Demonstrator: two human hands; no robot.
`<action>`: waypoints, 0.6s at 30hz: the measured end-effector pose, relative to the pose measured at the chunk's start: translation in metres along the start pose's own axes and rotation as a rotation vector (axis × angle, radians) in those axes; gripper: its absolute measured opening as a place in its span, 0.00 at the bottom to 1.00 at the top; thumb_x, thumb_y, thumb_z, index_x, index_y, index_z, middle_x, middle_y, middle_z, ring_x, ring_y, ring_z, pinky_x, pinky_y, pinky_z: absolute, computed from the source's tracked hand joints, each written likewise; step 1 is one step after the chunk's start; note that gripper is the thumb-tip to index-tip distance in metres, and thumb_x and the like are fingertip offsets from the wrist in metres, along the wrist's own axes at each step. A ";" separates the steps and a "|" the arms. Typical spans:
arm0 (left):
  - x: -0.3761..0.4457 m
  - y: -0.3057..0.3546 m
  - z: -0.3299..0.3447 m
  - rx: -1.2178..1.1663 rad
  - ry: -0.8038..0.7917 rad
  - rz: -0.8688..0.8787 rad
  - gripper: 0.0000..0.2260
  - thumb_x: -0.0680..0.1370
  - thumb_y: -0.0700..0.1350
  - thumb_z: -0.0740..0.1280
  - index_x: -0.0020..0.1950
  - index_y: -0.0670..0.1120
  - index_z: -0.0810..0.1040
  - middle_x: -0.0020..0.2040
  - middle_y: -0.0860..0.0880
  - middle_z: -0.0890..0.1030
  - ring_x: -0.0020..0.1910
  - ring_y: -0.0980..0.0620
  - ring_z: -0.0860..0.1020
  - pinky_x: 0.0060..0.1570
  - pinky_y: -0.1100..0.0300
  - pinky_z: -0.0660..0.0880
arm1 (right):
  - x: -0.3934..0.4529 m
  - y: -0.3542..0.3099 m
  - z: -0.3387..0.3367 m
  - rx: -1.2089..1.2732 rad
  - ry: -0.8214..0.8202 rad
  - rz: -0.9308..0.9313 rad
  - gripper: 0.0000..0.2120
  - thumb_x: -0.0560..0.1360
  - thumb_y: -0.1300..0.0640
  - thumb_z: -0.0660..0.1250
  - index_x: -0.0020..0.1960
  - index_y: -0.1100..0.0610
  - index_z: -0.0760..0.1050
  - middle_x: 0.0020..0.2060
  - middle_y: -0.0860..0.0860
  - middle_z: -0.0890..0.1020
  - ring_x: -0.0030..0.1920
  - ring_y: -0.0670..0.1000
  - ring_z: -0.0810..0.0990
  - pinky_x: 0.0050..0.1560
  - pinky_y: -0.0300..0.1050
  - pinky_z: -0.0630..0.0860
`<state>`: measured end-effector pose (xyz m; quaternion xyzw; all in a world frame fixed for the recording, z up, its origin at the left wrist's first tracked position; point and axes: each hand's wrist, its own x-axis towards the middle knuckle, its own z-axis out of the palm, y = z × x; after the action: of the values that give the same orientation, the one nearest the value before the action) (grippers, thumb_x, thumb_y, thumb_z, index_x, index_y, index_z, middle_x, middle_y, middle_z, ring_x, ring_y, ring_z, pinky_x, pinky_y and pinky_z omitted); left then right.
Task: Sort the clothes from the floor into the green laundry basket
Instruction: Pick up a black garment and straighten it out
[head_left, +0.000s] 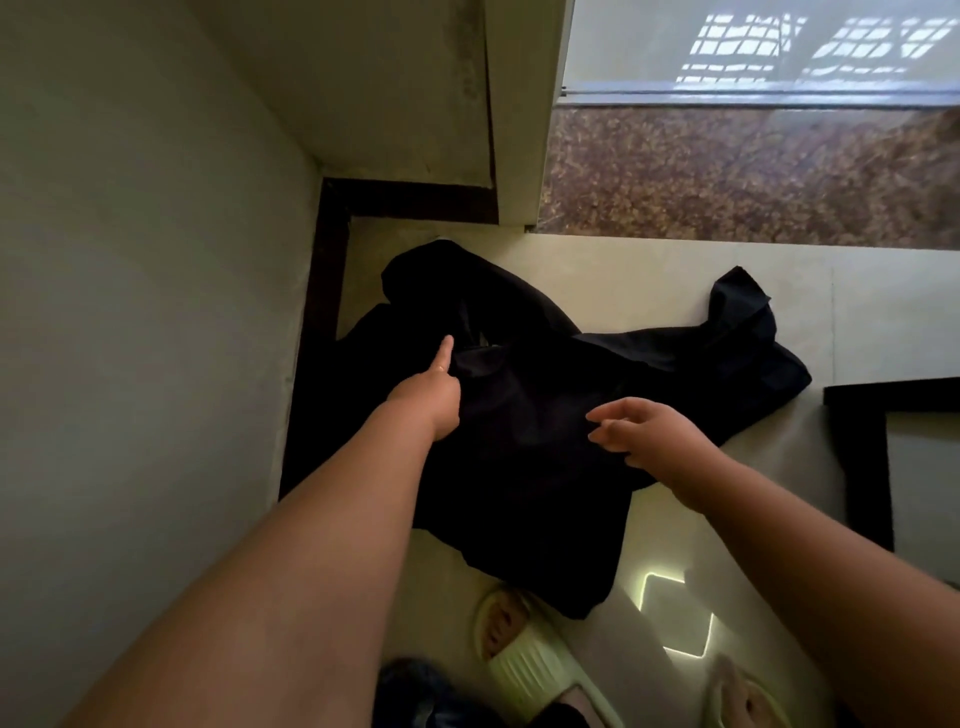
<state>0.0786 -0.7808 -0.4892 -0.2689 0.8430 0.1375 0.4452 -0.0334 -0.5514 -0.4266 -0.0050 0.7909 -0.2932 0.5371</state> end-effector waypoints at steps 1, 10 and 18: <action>0.001 0.000 0.001 -0.007 -0.043 0.046 0.20 0.78 0.39 0.64 0.69 0.44 0.68 0.74 0.56 0.60 0.46 0.47 0.80 0.47 0.52 0.80 | -0.003 0.002 0.002 0.014 0.005 0.020 0.08 0.78 0.58 0.65 0.55 0.50 0.78 0.49 0.49 0.83 0.49 0.45 0.80 0.48 0.40 0.74; -0.085 0.049 -0.006 -1.137 -0.045 0.006 0.16 0.72 0.39 0.70 0.57 0.49 0.74 0.57 0.47 0.77 0.53 0.48 0.78 0.55 0.54 0.77 | -0.032 -0.009 0.016 0.124 -0.049 0.192 0.15 0.79 0.46 0.62 0.62 0.52 0.73 0.57 0.53 0.80 0.56 0.54 0.79 0.59 0.53 0.75; -0.208 0.117 0.008 -1.874 -0.757 0.175 0.07 0.77 0.44 0.62 0.52 0.44 0.76 0.38 0.48 0.75 0.32 0.55 0.74 0.38 0.63 0.70 | -0.090 -0.018 0.007 0.546 -0.134 0.429 0.10 0.76 0.57 0.64 0.45 0.65 0.76 0.38 0.59 0.80 0.37 0.58 0.80 0.40 0.50 0.77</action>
<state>0.1120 -0.6124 -0.3227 -0.3860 0.2159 0.8516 0.2814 0.0053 -0.5400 -0.3434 0.2857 0.6292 -0.3736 0.6188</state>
